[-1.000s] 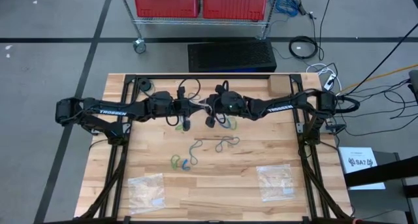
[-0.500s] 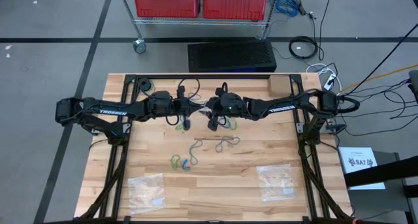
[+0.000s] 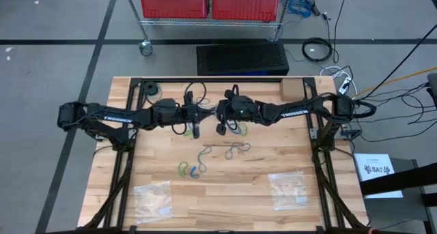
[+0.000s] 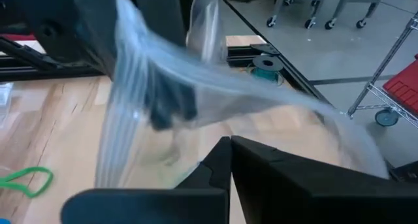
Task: Sort rubber bands
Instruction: Open the top zip bag
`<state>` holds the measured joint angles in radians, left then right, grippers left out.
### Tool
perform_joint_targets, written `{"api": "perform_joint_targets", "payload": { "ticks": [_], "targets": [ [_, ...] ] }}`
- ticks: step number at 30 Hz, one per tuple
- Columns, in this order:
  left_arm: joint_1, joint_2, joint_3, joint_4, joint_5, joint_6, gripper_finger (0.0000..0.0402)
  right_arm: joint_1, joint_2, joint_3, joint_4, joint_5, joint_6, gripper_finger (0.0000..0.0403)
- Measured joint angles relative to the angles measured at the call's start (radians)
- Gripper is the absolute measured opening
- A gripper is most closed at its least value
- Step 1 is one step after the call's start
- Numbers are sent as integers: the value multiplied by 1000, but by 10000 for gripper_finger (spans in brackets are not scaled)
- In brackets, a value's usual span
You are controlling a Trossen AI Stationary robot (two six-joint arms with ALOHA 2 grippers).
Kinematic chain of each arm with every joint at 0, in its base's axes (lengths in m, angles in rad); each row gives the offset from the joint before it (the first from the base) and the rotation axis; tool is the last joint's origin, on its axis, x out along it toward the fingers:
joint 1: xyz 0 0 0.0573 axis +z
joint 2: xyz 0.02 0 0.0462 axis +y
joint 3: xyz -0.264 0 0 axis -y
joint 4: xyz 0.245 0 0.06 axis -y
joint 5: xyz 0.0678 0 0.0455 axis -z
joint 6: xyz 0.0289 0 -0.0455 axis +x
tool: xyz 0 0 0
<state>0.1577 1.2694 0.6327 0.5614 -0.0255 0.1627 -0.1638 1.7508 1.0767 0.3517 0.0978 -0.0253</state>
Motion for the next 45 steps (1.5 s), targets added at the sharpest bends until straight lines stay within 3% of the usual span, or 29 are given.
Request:
{"api": "perform_joint_targets", "payload": {
  "ticks": [6,10,13,18,23,31,40,45],
  "targets": [
    [-4,0,0,9,-12,0,0,4,1,0,63,-77,-39,0],
    [-4,0,0,9,-13,0,0,10,1,0,77,-71,-23,10],
    [-4,0,0,6,-14,0,0,11,2,0,78,-72,-18,47],
    [-3,0,0,1,-14,-6,0,15,2,0,43,-85,47,141],
    [-4,1,0,-10,-14,-42,0,13,-11,0,-91,-203,134,198],
    [-19,18,0,25,-14,-106,0,13,-130,1,-310,-203,133,188],
    [-67,157,1,170,-9,-132,0,-7,-278,0,-522,-204,111,183],
    [-65,176,1,191,-8,-130,0,-14,-326,0,-602,-203,104,183]
  ]
}}
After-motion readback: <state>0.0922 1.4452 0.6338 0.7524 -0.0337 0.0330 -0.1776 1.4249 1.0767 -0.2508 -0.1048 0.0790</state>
